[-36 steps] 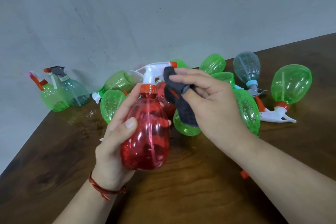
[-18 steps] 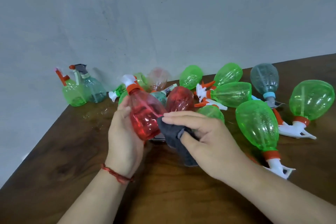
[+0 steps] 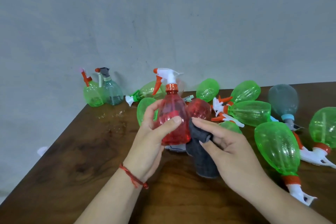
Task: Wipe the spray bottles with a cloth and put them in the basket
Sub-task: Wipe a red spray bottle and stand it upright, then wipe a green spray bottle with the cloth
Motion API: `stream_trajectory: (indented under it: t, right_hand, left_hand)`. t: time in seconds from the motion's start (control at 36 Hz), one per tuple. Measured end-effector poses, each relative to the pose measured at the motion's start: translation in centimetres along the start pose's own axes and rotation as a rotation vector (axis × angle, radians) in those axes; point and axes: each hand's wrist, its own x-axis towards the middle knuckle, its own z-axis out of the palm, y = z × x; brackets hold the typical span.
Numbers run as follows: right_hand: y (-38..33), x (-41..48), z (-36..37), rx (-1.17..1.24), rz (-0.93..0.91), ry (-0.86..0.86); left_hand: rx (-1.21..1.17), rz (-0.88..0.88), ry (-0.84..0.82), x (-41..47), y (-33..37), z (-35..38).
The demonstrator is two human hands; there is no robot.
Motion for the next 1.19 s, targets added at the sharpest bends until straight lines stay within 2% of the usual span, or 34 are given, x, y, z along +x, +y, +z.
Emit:
stream_trajectory:
  t: [0.08, 0.19, 0.25, 0.39, 0.56, 0.64, 0.75, 0.83, 1.0, 1.19]
  right_hand:
    - [-0.9, 0.7, 0.0, 0.016, 0.049, -0.002]
    - [-2.6, 3.2, 1.0, 0.031, 0.105, -0.001]
    - [-3.4, 4.7, 1.9, 0.018, 0.122, -0.05]
    - [-4.0, 8.7, 5.1, -0.112, 0.097, -0.175]
    - [-3.1, 13.9, 9.1, -0.324, 0.031, -0.231]
    - [-2.5, 17.2, 10.6, -0.469, -0.051, -0.221]
    - [-2.4, 22.4, 12.2, -0.696, -0.174, -0.232]
    - [-2.5, 25.9, 13.6, -0.831, -0.23, -0.302]
    - [-1.4, 30.5, 16.9, -1.168, -0.3, -0.511]
    - [2.2, 31.4, 21.3, -1.35, -0.301, -0.664]
  left_hand:
    - [0.142, 0.09, 0.143, 0.5, 0.9, -1.0]
    - [0.56, 0.242, 0.439, 2.1, 2.5, -4.7]
    - [0.682, 0.276, 0.564, 3.0, 2.5, -7.3]
    - [0.822, 0.182, 0.726, 4.3, 0.8, -11.9]
    - [0.844, 0.062, 0.766, 4.6, 0.0, -13.5]
    - [0.889, -0.001, 0.728, 4.4, 0.1, -13.9]
    - [0.836, -0.091, 0.627, 4.4, 0.6, -15.0]
    - [0.835, -0.093, 0.621, 4.5, 0.5, -15.8]
    - [0.886, -0.08, 0.799, 4.9, -0.2, -15.6]
    - [0.894, -0.084, 0.78, 5.5, -0.6, -16.1]
